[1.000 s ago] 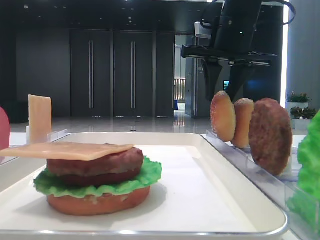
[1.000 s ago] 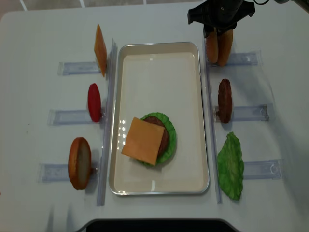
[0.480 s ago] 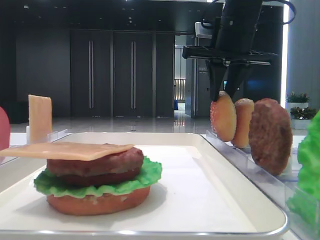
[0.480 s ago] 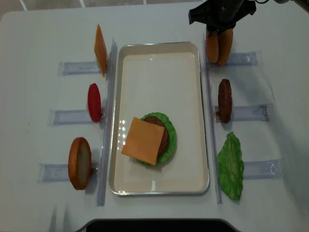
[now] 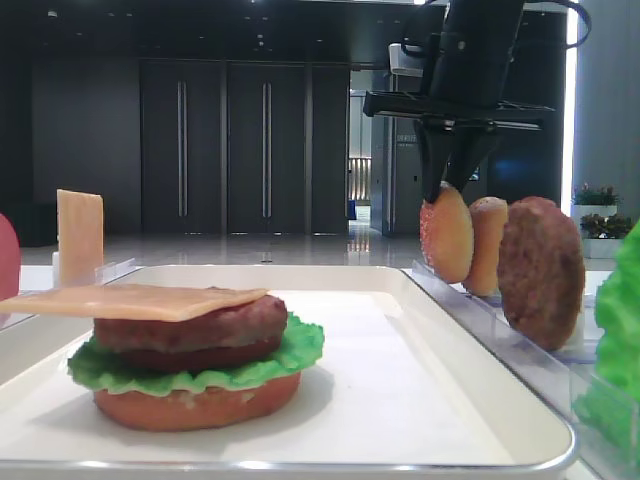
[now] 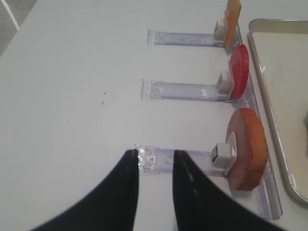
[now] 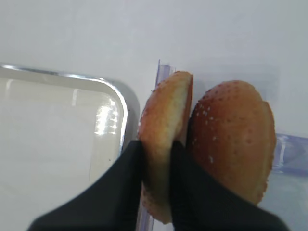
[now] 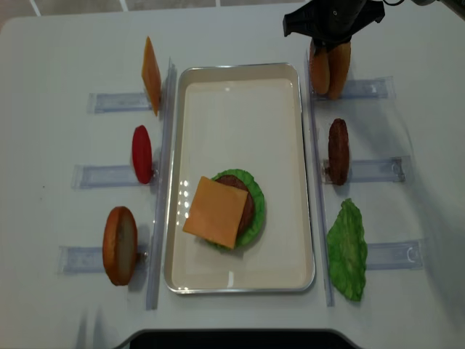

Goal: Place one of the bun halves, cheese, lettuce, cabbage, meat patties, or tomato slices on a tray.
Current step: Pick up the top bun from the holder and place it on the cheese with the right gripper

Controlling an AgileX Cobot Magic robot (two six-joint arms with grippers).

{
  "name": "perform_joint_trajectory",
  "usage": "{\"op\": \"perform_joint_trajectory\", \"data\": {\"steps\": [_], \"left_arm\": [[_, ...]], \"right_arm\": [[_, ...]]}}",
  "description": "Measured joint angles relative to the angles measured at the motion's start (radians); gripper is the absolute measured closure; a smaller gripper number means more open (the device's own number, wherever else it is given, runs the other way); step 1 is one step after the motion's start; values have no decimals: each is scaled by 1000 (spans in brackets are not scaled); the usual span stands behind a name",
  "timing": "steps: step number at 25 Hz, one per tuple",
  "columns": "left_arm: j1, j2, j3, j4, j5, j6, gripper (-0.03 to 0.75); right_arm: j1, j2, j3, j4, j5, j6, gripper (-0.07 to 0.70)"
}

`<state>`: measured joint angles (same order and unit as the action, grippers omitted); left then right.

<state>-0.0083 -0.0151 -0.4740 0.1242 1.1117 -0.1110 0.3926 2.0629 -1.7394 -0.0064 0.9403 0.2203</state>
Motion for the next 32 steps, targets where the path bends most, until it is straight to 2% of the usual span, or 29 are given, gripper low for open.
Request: {"op": "perform_joint_trajectory", "data": {"steps": [9,21,24,32], "left_arm": [[0,0,0,0,0,0,560],[0,0,0,0,0,0,564],[0,0,0,0,0,0,564],[0,0,0,0,0,0,564]], "right_arm": [[1,-20,0,6,37,-1,514],[4,-158,0,30,101,-12,519],[4,-200,0,93,138,-48,529],[6,-298,0,428,267,-220,531]]}}
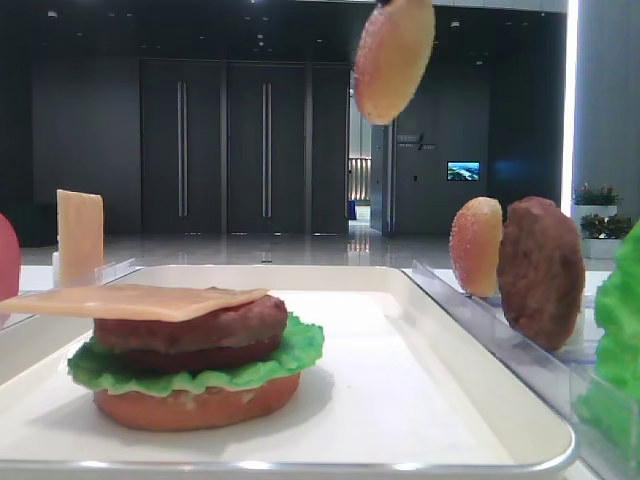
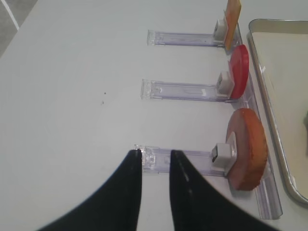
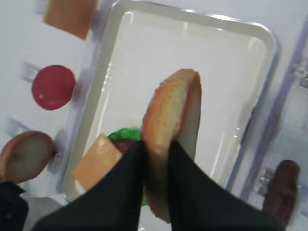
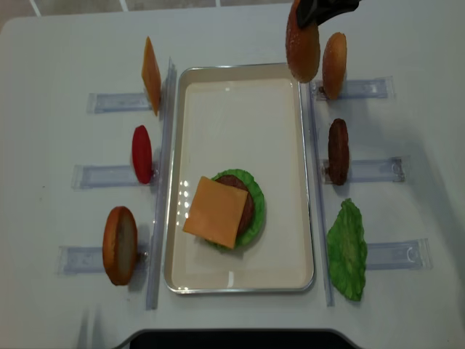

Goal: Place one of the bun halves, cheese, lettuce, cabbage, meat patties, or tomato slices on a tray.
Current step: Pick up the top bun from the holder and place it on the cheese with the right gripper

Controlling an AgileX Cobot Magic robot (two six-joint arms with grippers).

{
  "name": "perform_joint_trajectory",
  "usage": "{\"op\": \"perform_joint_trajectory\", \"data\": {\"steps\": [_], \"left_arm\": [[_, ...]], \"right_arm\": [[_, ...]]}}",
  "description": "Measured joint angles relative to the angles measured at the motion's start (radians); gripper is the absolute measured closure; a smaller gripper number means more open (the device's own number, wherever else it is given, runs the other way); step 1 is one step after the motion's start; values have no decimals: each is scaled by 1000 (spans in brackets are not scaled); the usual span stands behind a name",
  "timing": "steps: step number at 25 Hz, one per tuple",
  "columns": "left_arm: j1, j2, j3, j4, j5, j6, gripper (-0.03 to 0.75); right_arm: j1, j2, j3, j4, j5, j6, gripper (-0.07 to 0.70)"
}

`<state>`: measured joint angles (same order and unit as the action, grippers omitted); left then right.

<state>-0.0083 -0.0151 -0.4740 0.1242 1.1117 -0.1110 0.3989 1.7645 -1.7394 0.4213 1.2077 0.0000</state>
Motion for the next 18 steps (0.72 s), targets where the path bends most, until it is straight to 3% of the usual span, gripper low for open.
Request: {"op": "perform_joint_trajectory", "data": {"steps": [6,18], "left_arm": [[0,0,0,0,0,0,564],[0,0,0,0,0,-3,565]], "right_arm": [[21,-13,44,167,11,-92,533],[65,-82,450,670,-2,-473,534]]}}
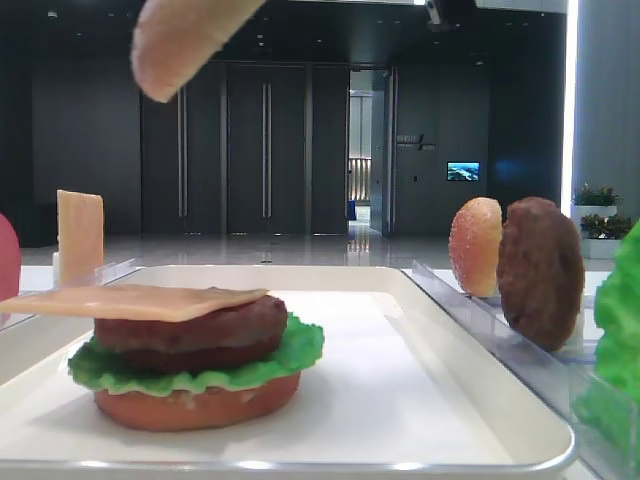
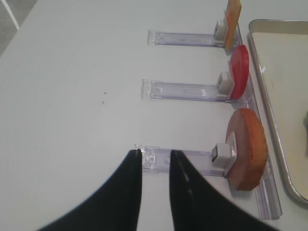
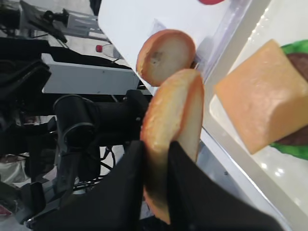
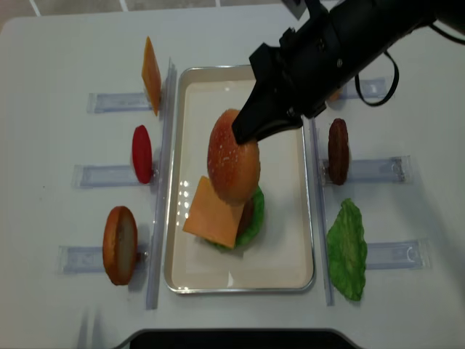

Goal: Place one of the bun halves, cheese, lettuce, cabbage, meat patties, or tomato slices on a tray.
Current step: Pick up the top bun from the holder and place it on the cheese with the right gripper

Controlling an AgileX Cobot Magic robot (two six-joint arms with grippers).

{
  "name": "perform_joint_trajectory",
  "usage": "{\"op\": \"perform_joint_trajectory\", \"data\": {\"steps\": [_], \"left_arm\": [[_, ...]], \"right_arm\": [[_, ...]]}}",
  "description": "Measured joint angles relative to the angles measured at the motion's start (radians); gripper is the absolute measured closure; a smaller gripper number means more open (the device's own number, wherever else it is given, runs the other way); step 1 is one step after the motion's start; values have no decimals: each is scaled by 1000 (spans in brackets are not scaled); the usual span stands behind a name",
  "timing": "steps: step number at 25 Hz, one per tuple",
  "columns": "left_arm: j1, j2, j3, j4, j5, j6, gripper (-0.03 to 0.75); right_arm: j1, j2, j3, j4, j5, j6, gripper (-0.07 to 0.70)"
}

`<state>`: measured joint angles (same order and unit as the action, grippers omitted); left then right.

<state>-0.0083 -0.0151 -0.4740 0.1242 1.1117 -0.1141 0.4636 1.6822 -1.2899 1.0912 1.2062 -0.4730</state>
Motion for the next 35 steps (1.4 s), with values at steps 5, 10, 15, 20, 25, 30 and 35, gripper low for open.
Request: {"op": "perform_joint_trajectory", "data": {"steps": [5,10,15,20,25,30,35], "left_arm": [[0,0,0,0,0,0,565],[0,0,0,0,0,0,565],[0,0,0,0,0,0,565],[0,0,0,0,0,0,565],[0,0,0,0,0,0,565],[0,0,0,0,0,0,565],[0,0,0,0,0,0,565]], "right_arm": [[41,-2,131,155,-117,-159,534],[48,37,166,251,-185,-241,534],[48,113,166,274,-187,-279,534],[48,183,166,277,-158,-298,534],[48,206,166,283,-149,-321,534],[45,207,166,284,-147,-332,534],[45,225,166,311,-128,-358,534]]}}
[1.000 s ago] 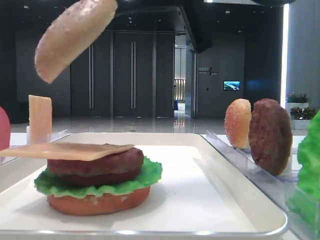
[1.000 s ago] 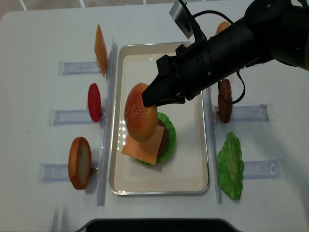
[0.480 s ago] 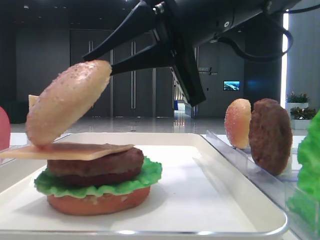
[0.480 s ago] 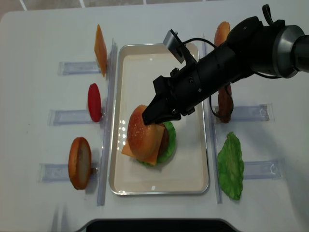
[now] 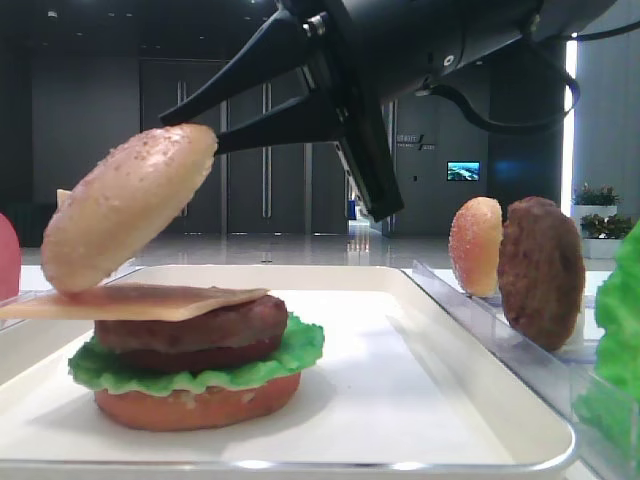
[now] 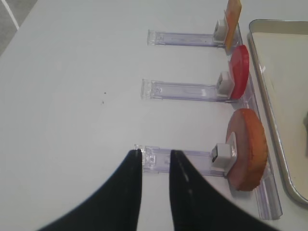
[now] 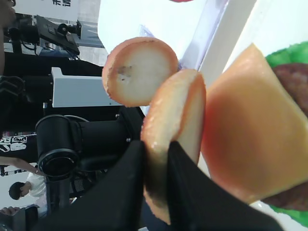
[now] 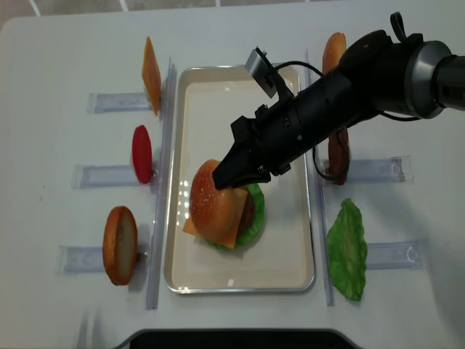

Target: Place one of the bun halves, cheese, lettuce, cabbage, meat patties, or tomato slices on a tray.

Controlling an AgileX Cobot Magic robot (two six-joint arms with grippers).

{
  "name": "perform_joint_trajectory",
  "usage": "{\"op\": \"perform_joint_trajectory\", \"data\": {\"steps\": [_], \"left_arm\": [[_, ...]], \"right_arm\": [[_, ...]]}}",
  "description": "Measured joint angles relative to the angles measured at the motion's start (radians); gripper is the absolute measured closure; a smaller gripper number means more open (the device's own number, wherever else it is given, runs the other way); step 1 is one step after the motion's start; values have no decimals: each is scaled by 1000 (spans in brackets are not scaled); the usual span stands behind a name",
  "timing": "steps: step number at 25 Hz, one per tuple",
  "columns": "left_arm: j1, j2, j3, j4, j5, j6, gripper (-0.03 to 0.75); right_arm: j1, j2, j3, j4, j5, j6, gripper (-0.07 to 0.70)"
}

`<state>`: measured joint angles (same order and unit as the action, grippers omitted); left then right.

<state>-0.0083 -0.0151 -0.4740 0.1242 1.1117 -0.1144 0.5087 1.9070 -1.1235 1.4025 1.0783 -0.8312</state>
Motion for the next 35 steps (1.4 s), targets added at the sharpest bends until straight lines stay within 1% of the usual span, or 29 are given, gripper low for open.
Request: {"op": "perform_joint_trajectory", "data": {"steps": [8,12,14,17,19,22,25,27,29,31,35], "left_arm": [[0,0,0,0,0,0,565],[0,0,0,0,0,0,565],[0,0,0,0,0,0,565],[0,0,0,0,0,0,565],[0,0,0,0,0,0,565],[0,0,0,0,0,0,565],[0,0,0,0,0,0,565],[0,0,0,0,0,0,565],[0,0,0,0,0,0,565],[0,0,0,0,0,0,565],[0,0,0,0,0,0,565]], "right_arm": [[0,1,0,1,4,-5,534],[0,1,0,-31,-23,-6,534],[0,1,0,-61,-47,-4,526],[0,1,0,-103,-90,-5,451],[0,1,0,-144,-134,-4,368],[-5,-3,0,-196,-185,-4,254],[-23,-28,0,-236,-228,-4,176],[-39,-65,0,-268,-249,-4,151],[-54,-112,0,-314,-266,1,142],[-70,-174,0,-370,-281,34,140],[-114,-317,0,-509,-275,115,137]]}}
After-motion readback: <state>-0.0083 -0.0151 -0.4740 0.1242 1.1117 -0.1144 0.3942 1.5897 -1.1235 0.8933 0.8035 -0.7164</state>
